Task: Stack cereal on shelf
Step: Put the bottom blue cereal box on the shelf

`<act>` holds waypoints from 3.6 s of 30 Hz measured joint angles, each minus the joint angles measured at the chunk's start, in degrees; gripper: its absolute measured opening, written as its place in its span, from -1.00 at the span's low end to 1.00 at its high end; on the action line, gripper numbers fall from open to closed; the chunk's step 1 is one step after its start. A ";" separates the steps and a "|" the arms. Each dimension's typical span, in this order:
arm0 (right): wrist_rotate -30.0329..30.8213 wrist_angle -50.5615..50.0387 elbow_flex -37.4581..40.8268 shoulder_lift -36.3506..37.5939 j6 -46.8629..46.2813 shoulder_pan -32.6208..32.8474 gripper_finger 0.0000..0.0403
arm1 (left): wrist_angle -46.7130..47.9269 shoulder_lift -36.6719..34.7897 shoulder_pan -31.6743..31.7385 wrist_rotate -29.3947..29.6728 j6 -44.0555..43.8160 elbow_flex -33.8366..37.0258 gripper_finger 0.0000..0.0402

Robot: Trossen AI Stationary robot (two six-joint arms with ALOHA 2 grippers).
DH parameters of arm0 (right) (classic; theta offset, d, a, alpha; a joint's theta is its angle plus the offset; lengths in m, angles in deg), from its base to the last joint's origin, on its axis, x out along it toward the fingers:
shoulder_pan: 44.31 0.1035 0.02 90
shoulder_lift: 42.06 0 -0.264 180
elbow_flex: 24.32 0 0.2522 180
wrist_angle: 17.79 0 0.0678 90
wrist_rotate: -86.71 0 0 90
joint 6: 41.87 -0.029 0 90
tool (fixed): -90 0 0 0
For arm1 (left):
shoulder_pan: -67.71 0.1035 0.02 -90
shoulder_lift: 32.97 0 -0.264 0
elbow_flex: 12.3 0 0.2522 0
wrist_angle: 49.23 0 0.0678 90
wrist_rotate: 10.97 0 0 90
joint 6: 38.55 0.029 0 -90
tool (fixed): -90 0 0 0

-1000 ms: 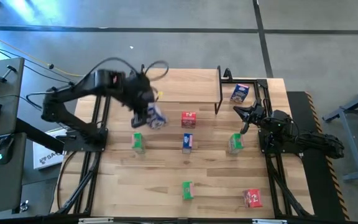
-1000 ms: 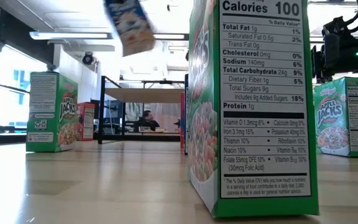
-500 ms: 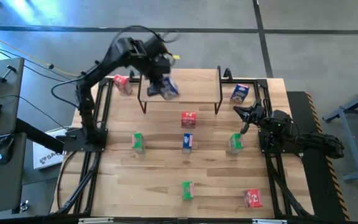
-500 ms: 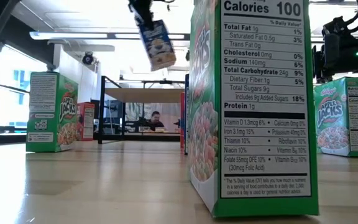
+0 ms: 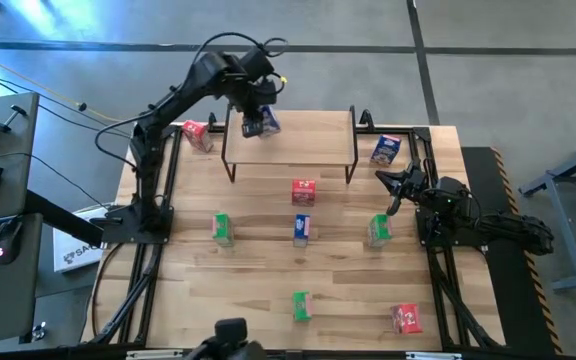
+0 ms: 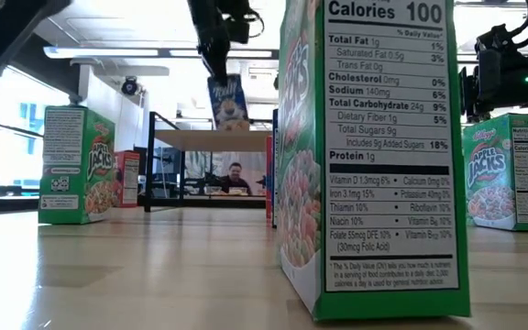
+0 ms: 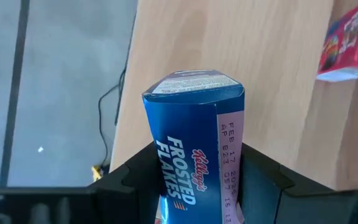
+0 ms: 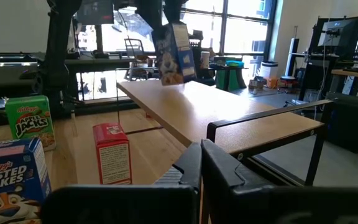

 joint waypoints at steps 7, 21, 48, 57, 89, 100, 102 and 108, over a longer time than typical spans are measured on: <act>0.00 0.00 0.00 0.00 0.00 0.00 -1.00 | -3.09 2.68 -0.14 1.75 1.16 -0.27 -0.17; 0.00 -0.01 0.00 0.01 0.00 -0.01 -1.00 | -3.96 2.89 -0.56 5.45 1.29 -0.44 0.16; -0.02 0.01 0.00 0.01 0.00 0.00 -1.00 | -4.54 -9.91 -9.46 2.44 -13.89 1.10 -0.09; -0.02 0.01 0.00 0.01 0.00 0.01 -1.00 | -24.23 -21.54 -16.26 2.73 -18.07 38.66 -0.82; -0.22 -0.01 0.00 0.02 0.00 0.01 -1.00 | -72.74 -21.02 -5.23 16.51 -19.30 66.68 -0.99; -0.22 -0.01 0.00 0.02 0.00 0.01 -1.00 | -73.79 -19.32 -4.21 18.14 -18.27 66.61 -0.99; -0.22 -0.01 0.00 0.02 0.00 0.00 -1.00 | -73.77 -19.32 -3.87 18.13 -18.98 66.61 -0.99; -0.22 -0.01 0.00 0.02 0.00 0.01 -1.00 | -73.22 -19.37 -3.86 20.39 -18.82 66.61 -0.99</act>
